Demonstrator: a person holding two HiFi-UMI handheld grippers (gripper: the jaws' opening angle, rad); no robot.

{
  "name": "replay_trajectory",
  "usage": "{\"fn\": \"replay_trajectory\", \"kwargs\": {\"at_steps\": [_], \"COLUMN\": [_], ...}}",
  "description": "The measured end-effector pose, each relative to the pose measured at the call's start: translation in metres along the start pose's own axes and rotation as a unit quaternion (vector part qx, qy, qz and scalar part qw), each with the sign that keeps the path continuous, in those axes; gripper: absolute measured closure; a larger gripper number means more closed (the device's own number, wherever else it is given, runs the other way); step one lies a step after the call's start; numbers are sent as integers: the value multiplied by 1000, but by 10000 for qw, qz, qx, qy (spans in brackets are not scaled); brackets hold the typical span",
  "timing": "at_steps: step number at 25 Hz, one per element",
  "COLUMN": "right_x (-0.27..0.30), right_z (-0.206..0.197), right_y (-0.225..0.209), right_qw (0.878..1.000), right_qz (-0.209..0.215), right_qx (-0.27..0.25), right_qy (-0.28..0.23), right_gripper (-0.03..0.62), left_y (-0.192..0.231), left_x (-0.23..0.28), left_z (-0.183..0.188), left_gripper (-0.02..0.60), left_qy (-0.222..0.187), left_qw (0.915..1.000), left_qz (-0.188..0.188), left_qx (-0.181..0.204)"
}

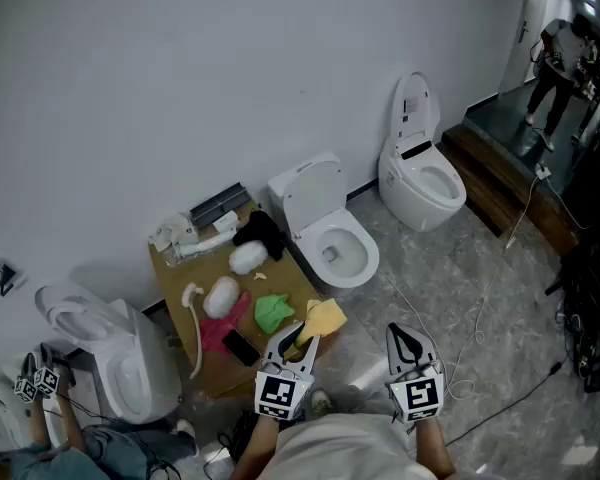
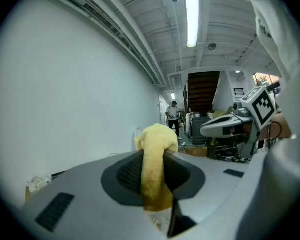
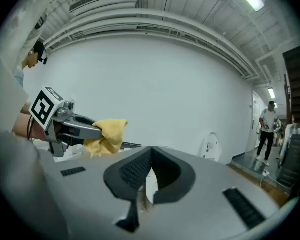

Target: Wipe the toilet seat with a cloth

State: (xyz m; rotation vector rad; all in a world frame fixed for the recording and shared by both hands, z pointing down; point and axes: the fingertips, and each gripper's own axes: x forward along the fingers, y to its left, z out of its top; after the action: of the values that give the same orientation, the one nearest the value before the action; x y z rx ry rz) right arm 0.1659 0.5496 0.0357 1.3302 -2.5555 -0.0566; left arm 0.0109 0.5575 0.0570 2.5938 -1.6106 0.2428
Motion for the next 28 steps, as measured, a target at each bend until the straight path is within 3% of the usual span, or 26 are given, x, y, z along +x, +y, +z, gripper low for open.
{"fn": "replay_trajectory", "kwargs": {"at_steps": [8,14,28], "right_x": [10,30,138], "right_z": [-18,-34,-31], "right_y": [-4,-25,-126], "right_qw": [9999,9998,9947], "right_qz": [-105,-39,1008], "right_qx": [67,155,140], "right_qy": [105,122,151], "right_gripper": [586,586,586], "left_y": [0,7,28], "left_x": [20,45,164], "left_z": [-4,-10,-6], "left_gripper": [483,483,483], "left_qy": [9,83,358], "left_qw": [9999,9999,9976], "left_qz": [-149,-54,547], "left_qx": [-45,-84,-241]}}
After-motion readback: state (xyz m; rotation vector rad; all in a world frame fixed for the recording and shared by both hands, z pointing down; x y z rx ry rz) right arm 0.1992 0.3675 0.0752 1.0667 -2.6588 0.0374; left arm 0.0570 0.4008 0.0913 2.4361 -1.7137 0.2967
